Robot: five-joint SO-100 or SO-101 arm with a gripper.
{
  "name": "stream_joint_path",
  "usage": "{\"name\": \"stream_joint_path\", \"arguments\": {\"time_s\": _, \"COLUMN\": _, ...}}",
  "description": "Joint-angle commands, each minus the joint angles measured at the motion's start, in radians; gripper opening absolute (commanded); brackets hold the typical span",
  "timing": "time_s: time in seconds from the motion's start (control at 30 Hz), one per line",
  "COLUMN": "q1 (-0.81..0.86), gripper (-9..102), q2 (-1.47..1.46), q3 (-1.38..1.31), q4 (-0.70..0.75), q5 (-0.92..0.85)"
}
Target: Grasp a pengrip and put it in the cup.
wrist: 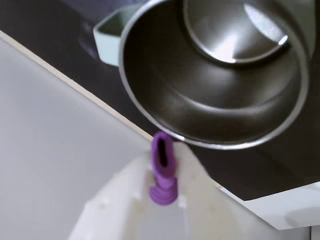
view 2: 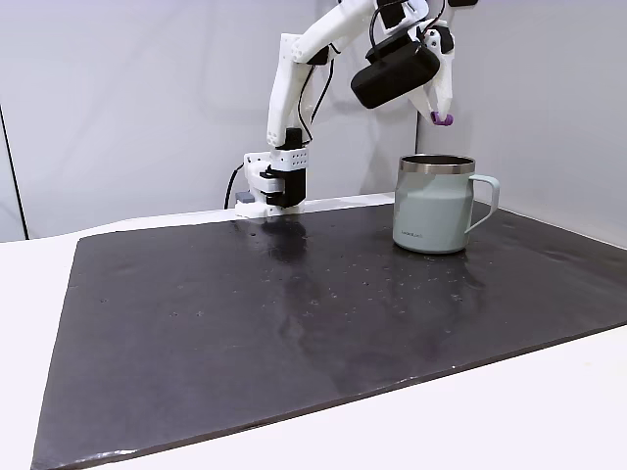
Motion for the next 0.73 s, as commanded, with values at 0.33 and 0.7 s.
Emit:
{"name": "stream_joint_path", "arguments": {"time_s": 0.33, "q1": 0.002, "gripper": 27, "q2": 0.078, "q3": -0.011, "q4": 0.009, "q5": -0.021}}
{"name": "stream_joint_path", "arguments": {"time_s": 0.7, "q1": 0.005, "gripper": 27, "q2": 0.100, "q3": 0.029, "q4": 0.009, "q5": -0.028}}
